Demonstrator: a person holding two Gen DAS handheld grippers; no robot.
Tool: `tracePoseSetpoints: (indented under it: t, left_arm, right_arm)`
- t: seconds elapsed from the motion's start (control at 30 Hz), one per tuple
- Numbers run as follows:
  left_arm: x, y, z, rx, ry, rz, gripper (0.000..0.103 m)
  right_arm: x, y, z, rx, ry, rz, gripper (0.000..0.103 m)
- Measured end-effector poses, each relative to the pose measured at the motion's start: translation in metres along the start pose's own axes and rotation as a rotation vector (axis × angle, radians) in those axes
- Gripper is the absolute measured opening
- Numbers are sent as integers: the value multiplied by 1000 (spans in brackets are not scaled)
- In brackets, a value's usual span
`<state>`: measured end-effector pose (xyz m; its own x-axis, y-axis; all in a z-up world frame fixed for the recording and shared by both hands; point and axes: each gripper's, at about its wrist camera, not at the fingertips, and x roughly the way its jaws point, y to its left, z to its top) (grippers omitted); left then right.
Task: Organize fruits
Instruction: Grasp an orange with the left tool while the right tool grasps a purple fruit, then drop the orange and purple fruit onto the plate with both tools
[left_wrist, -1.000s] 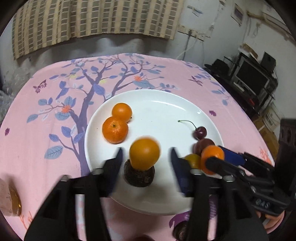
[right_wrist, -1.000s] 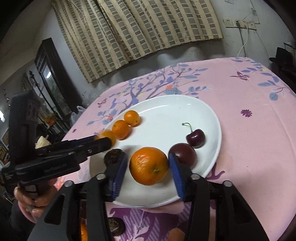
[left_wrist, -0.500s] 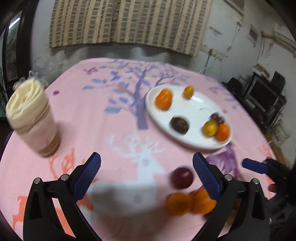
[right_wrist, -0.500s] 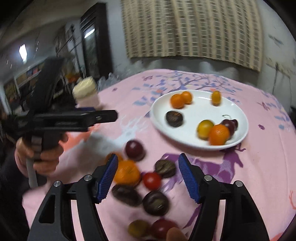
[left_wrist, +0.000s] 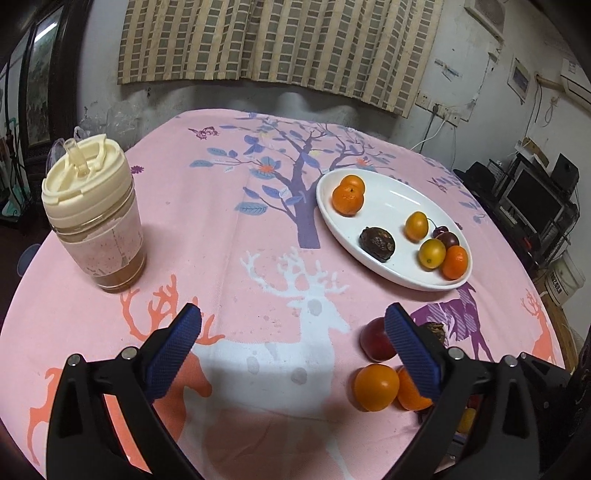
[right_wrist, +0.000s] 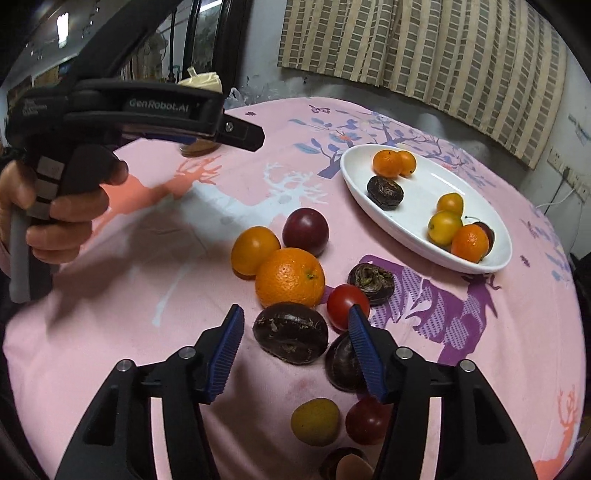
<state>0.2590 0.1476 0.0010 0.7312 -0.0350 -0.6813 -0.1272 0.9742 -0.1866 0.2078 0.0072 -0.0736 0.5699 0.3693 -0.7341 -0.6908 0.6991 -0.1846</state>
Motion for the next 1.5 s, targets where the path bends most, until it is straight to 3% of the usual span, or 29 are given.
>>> tracePoseSetpoints:
  t: [0.3, 0.47, 0.6, 0.67, 0.77, 0.93, 1.23, 1.5]
  left_arm:
    - [-2, -1, 0, 8, -1, 11, 97]
    - [3, -4, -2, 55, 42, 4, 97]
    - [2, -22, -14, 252, 108, -155, 97]
    - [-5, -32, -24, 373, 105, -212, 79]
    - [-1, -39, -40, 464, 156, -264, 63]
    - [16, -55, -59, 551, 229, -256, 56]
    - [22, -68, -61, 585, 167, -208, 53]
    - [32, -69, -59, 587, 187, -195, 36]
  right_arm:
    - [11, 27, -6, -172, 30, -142, 42]
    - [-12, 5, 1, -47, -53, -19, 42]
    - [-32, -24, 5, 107, -144, 65, 42]
    - [-36, -35, 5, 157, -161, 84, 42]
    - [-38, -45, 4, 213, -176, 110, 42]
    - [-39, -48, 4, 234, -180, 124, 42]
    - [-40, -39, 3, 218, -176, 147, 42]
    - [-39, -39, 1, 229, -168, 152, 42]
